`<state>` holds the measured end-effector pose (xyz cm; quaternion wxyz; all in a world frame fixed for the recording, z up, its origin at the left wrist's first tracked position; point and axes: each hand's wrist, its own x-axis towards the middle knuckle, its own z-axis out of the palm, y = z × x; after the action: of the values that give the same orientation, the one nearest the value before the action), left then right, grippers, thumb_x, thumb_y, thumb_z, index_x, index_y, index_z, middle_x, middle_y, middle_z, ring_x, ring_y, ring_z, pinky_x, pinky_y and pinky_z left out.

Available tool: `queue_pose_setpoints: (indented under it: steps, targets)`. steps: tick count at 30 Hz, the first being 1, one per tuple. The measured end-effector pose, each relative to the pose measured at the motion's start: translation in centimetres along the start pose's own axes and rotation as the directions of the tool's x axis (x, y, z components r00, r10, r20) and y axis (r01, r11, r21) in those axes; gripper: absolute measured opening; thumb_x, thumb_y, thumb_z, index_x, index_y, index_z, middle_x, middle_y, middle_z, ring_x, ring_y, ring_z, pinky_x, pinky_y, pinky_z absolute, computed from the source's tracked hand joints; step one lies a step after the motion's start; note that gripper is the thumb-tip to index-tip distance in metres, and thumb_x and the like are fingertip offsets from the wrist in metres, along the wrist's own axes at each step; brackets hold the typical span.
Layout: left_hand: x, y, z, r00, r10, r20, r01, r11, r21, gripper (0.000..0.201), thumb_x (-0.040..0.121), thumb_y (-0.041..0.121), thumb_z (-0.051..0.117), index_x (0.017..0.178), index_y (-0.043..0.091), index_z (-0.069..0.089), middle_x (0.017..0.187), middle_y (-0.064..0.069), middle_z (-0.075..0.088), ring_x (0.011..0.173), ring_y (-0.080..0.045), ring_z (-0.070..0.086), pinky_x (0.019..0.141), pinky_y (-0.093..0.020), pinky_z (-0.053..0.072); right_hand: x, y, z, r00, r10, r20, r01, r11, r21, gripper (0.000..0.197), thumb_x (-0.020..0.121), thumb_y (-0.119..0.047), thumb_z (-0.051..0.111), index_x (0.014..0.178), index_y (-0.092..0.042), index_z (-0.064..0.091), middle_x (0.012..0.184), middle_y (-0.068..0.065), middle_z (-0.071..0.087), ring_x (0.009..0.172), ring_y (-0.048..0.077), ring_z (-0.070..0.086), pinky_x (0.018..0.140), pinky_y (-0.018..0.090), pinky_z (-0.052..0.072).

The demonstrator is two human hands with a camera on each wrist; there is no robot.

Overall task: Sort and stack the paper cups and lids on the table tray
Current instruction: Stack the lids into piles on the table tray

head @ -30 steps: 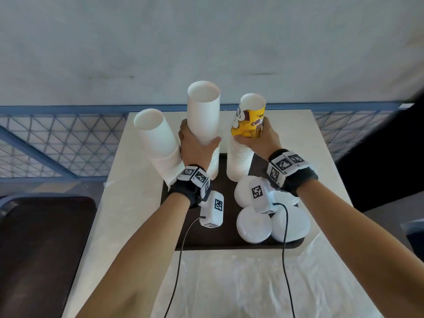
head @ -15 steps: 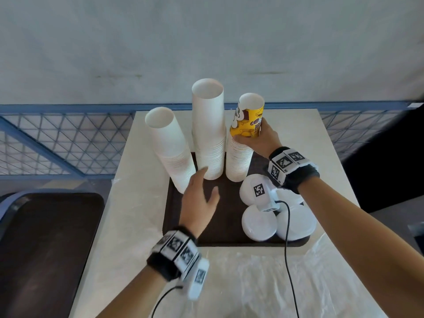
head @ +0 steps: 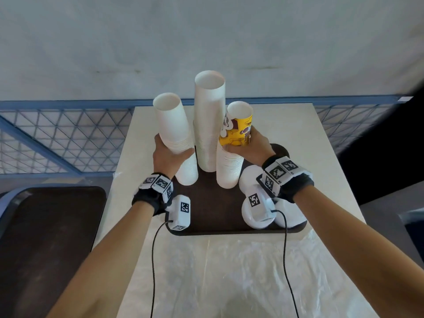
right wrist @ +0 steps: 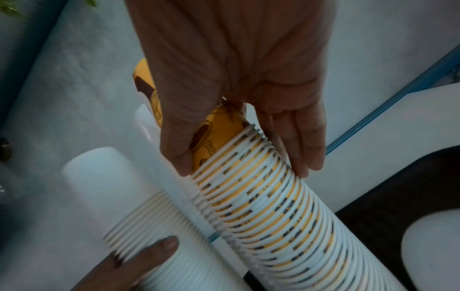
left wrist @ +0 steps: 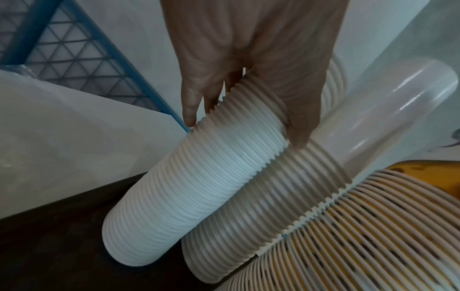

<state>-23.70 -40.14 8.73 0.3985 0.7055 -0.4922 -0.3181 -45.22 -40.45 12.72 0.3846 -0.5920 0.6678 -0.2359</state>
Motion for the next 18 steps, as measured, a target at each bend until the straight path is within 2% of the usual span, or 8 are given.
queue_pose_setpoints:
  steps: [3, 7, 8, 11, 12, 15, 18]
  targets:
    - [-0.5, -0.1, -0.9, 0.999, 0.012, 0.048, -0.014, 1.000, 0.028, 0.082, 0.068, 0.022, 0.081, 0.132, 0.011, 0.031, 0.134, -0.008, 0.050, 0.122, -0.028, 0.049, 0.088, -0.026, 0.037, -1.7, -0.1, 1.0, 0.999, -0.011, 0.038, 0.010, 1.000, 0.022, 0.068, 0.068, -0.043, 0.076, 0.125, -0.021, 0.047, 0.120, -0.001, 0.063, 0.111, 0.019, 0.058, 0.098, 0.036, 0.046]
    - [-3.0, -1.0, -2.9, 0.985, 0.044, 0.168, -0.050, 0.998, 0.035, 0.082, 0.068, 0.019, 0.081, 0.133, 0.013, 0.032, 0.134, -0.005, 0.049, 0.119, -0.021, 0.049, 0.089, -0.024, 0.037, -4.5, -0.5, 2.1, 0.997, -0.038, 0.069, 0.038, 0.999, 0.002, 0.067, 0.067, -0.045, 0.076, 0.124, -0.022, 0.049, 0.117, -0.004, 0.064, 0.109, 0.016, 0.059, 0.099, 0.034, 0.045]
    - [-3.9, -1.3, -3.4, 0.978, 0.051, 0.201, -0.059, 0.998, 0.036, 0.083, 0.068, 0.019, 0.082, 0.134, 0.013, 0.032, 0.132, -0.003, 0.050, 0.116, -0.017, 0.049, 0.089, -0.024, 0.037, -5.2, -0.6, 2.2, 0.995, -0.045, 0.084, 0.045, 0.999, 0.004, 0.066, 0.069, -0.044, 0.076, 0.124, -0.022, 0.049, 0.117, -0.005, 0.064, 0.107, 0.014, 0.059, 0.096, 0.030, 0.045]
    - [-6.3, -2.5, -4.5, 0.956, 0.049, 0.291, -0.053, 0.999, 0.008, 0.088, 0.063, 0.020, 0.085, 0.134, 0.016, 0.034, 0.123, 0.003, 0.051, 0.106, -0.010, 0.048, 0.088, -0.025, 0.040, -7.2, -0.9, 2.8, 0.990, -0.078, 0.113, 0.077, 0.997, 0.019, 0.061, 0.071, -0.040, 0.076, 0.123, -0.024, 0.050, 0.109, -0.010, 0.063, 0.095, 0.005, 0.056, 0.078, 0.011, 0.043]
    - [-7.1, -2.8, -4.7, 0.948, 0.051, 0.314, -0.050, 0.999, -0.009, 0.093, 0.058, 0.023, 0.087, 0.134, 0.017, 0.034, 0.121, 0.006, 0.052, 0.106, -0.009, 0.048, 0.088, -0.025, 0.041, -7.8, -0.8, 3.1, 0.990, -0.089, 0.113, 0.086, 0.996, 0.031, 0.060, 0.070, -0.039, 0.077, 0.122, -0.025, 0.051, 0.109, -0.011, 0.064, 0.095, 0.005, 0.058, 0.080, 0.012, 0.046]
    - [-8.8, -3.4, -5.4, 0.931, 0.063, 0.359, -0.042, 0.997, -0.064, 0.104, 0.042, 0.045, 0.080, 0.133, 0.022, 0.036, 0.115, 0.015, 0.051, 0.100, -0.001, 0.051, 0.082, -0.016, 0.041, -8.7, -0.7, 4.0, 0.989, -0.092, 0.116, 0.084, 0.994, 0.071, 0.063, 0.065, -0.040, 0.080, 0.120, -0.024, 0.053, 0.111, -0.008, 0.067, 0.103, 0.011, 0.062, 0.095, 0.033, 0.050]
    - [-9.5, -3.9, -6.0, 0.923, 0.064, 0.378, -0.030, 0.995, -0.096, 0.106, 0.038, 0.051, 0.074, 0.132, 0.022, 0.037, 0.109, 0.023, 0.052, 0.095, 0.012, 0.049, 0.075, -0.006, 0.040, -9.4, -0.5, 4.3, 0.989, -0.083, 0.121, 0.073, 0.994, 0.085, 0.064, 0.062, -0.043, 0.080, 0.118, -0.026, 0.054, 0.109, -0.007, 0.068, 0.103, 0.013, 0.062, 0.096, 0.037, 0.049]
